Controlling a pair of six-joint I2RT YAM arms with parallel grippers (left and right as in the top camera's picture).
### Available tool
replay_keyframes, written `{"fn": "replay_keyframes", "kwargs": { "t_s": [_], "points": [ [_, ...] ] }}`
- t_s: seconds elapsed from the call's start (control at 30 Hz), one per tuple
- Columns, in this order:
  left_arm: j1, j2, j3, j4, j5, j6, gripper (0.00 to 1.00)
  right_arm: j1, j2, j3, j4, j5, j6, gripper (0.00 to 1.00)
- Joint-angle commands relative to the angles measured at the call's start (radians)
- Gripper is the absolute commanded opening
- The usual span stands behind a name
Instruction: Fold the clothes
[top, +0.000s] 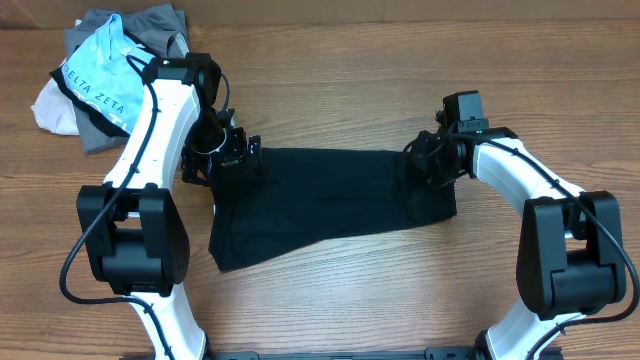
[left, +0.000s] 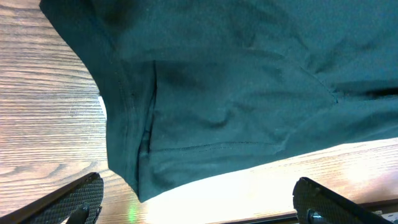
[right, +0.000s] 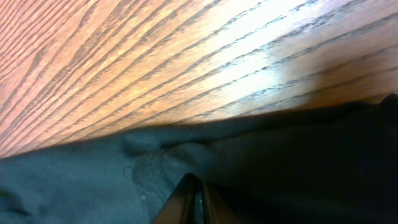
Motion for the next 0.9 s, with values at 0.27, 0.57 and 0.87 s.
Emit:
{"fn": "replay_keyframes", "kwargs": {
  "t_s": [0.27, 0.57, 0.87],
  "points": [
    [-0.002, -0.020, 0.015, 0.000, 0.014, 0.011, 1.00, -0.093, -0.079, 0.343, -0.426, -0.003, -0.106, 0.96],
    [-0.002, -0.020, 0.014, 0.016, 0.015, 0.011, 1.00, -0.338, -0.078, 0.285, -0.558, -0.035, -0.357, 1.00],
    [-0.002, -0.020, 0.013, 0.026, 0.015, 0.011, 1.00, -0.410, -0.078, -0.062, -0.257, -0.339, -0.439, 1.00]
  ]
}}
